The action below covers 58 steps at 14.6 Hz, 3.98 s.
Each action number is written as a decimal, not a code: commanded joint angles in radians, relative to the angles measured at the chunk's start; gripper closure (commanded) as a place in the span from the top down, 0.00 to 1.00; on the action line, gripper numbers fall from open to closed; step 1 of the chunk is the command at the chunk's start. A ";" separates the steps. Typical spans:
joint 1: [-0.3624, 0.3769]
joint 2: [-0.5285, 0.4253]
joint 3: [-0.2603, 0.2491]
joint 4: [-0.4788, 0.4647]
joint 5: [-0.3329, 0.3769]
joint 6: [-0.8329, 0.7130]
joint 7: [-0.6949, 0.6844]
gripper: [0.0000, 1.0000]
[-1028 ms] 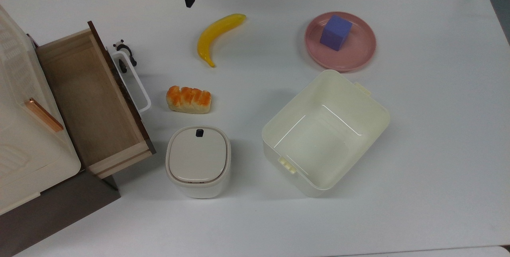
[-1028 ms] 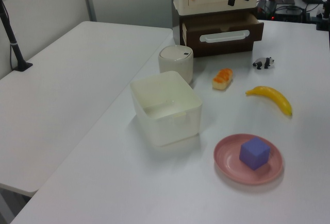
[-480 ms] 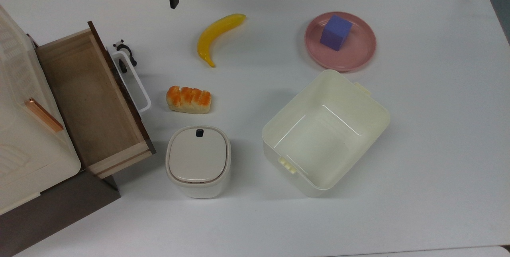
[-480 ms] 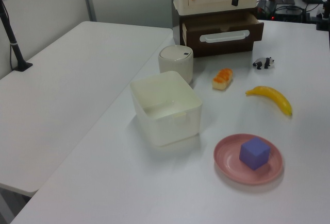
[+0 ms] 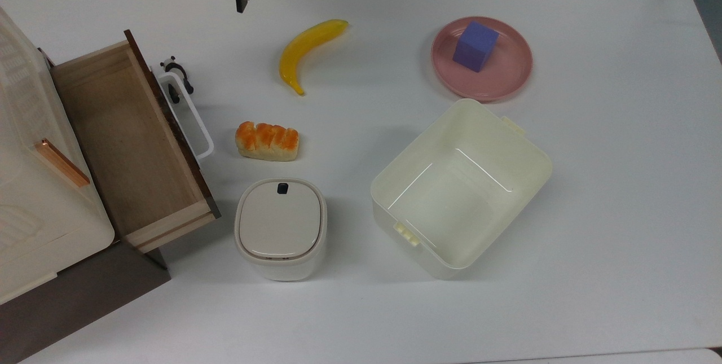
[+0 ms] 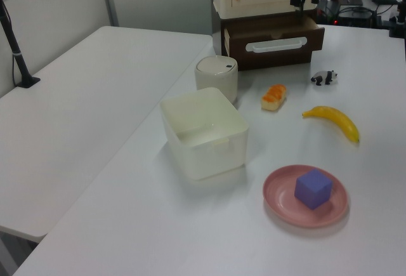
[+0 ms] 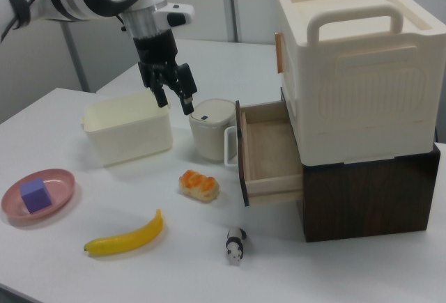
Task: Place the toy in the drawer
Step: 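Move the gripper down toward the black-and-white panda toy, then close the gripper on the panda toy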
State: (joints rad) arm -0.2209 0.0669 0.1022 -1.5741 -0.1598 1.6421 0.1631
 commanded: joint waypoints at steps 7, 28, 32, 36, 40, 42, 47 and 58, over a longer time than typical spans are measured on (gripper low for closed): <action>0.008 0.019 -0.001 -0.180 -0.184 0.045 -0.129 1.00; 0.000 0.109 -0.001 -0.366 -0.398 0.177 -0.247 1.00; -0.003 0.131 -0.002 -0.371 -0.464 0.182 -0.257 1.00; -0.031 0.151 -0.003 -0.383 -0.511 0.206 -0.273 1.00; -0.029 0.188 -0.002 -0.388 -0.541 0.225 -0.274 1.00; -0.028 0.200 -0.001 -0.388 -0.553 0.232 -0.272 1.00; -0.023 0.235 -0.001 -0.388 -0.566 0.234 -0.272 1.00; -0.018 0.284 0.024 -0.373 -0.567 0.235 -0.272 1.00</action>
State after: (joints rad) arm -0.2439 0.3404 0.1255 -1.9451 -0.7045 1.8557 -0.0961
